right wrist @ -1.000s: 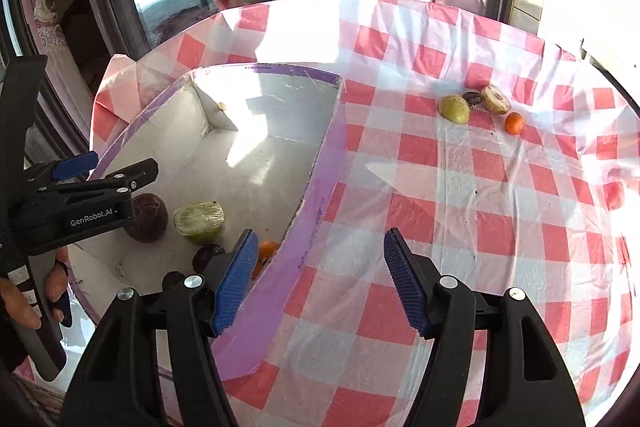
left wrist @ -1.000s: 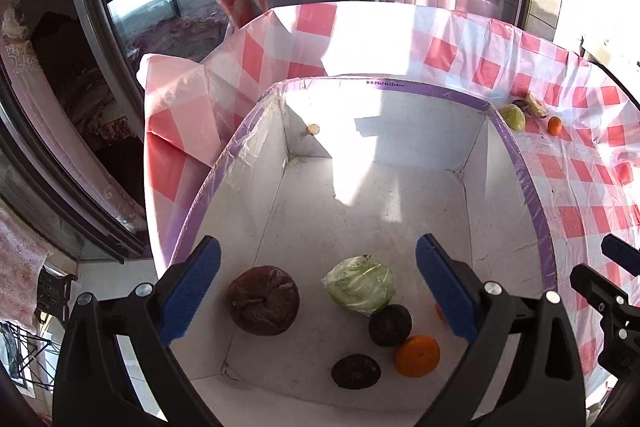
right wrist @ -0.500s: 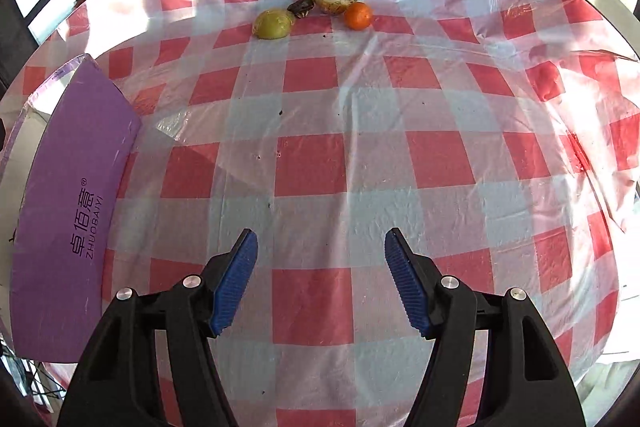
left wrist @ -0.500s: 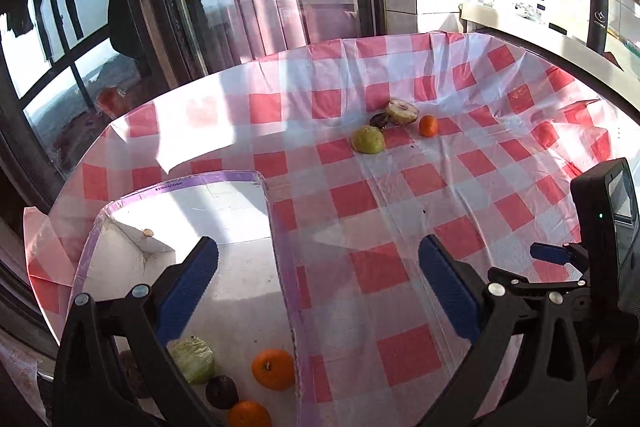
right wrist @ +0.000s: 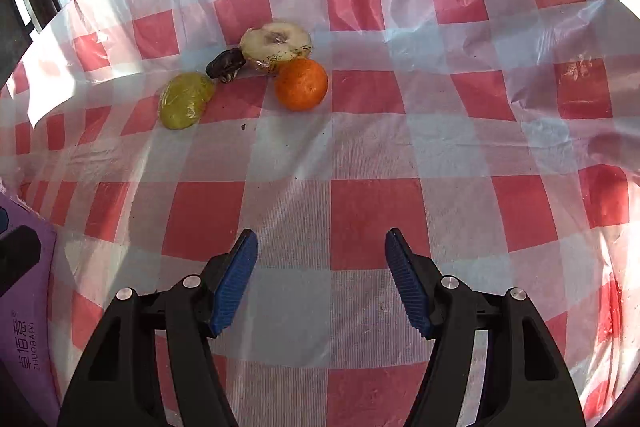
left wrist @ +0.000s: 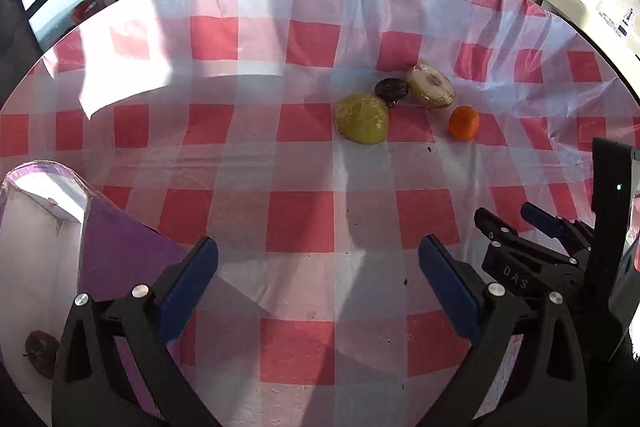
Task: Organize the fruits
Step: 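Grasp the yellow-green pear with the left tool while the right tool grasps the orange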
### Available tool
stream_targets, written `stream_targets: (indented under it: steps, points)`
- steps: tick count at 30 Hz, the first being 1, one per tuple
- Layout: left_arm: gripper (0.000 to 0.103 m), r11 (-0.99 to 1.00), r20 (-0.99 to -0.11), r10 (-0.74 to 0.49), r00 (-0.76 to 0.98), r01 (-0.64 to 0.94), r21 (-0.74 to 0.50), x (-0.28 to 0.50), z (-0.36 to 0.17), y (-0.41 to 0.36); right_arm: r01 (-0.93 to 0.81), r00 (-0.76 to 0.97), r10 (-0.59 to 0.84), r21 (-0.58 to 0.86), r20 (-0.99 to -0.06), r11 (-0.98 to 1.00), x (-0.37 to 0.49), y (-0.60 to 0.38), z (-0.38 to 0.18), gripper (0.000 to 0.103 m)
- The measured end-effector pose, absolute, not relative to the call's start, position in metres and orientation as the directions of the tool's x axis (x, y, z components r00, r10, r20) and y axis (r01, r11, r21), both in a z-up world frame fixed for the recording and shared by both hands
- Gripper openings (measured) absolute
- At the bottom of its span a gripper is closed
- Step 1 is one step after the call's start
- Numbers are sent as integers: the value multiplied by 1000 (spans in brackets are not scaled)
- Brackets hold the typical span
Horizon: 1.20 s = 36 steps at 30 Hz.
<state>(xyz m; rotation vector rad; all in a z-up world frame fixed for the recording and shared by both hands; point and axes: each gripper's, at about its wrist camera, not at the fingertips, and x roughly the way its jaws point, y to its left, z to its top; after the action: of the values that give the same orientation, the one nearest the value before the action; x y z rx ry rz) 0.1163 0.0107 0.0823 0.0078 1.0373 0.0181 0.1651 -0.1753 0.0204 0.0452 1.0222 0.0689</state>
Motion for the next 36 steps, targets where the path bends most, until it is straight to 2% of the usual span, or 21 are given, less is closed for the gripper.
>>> stream_targets:
  steps: [8,12,14,16,21,24,27,29,30,32,36]
  points:
    - [100,995,-885,96,455,-45,84,164,47,15,-137,563,116,46,-819,990,241,-161,14,65]
    - [100,995,-882,95,462,-32,90,191,40,6,-155,588,125,40,-799,987,259,-161,13,64]
    - [100,996,-876,83,476,-22,82,206,38,-2,-153,607,120,33,-785,988,259,-166,14,45]
    - [100,996,-866,81,494,-12,86,221,35,-11,-140,614,141,69,-776,988,258,-174,16,37]
    - [100,996,-845,82,528,-8,92,258,27,-27,-126,610,176,125,-773,984,262,-191,16,36]
    - [99,999,-859,54,508,-23,49,276,18,-23,-126,610,185,136,-770,983,263,-196,16,36]
    - [89,999,-856,35,515,6,45,280,13,-26,-125,609,192,146,-769,981,264,-201,16,36]
    - [76,999,-845,-7,535,45,20,279,13,-27,-125,609,195,150,-769,981,264,-203,15,36]
    - [63,998,-838,-26,545,66,12,279,14,-29,-125,609,197,153,-768,980,265,-204,15,36]
    - [60,996,-835,-22,550,88,32,277,15,-32,-125,609,197,153,-769,980,266,-208,14,36]
    - [60,998,-829,-44,557,66,-8,270,18,-21,-124,610,185,138,-771,983,260,-204,14,36]
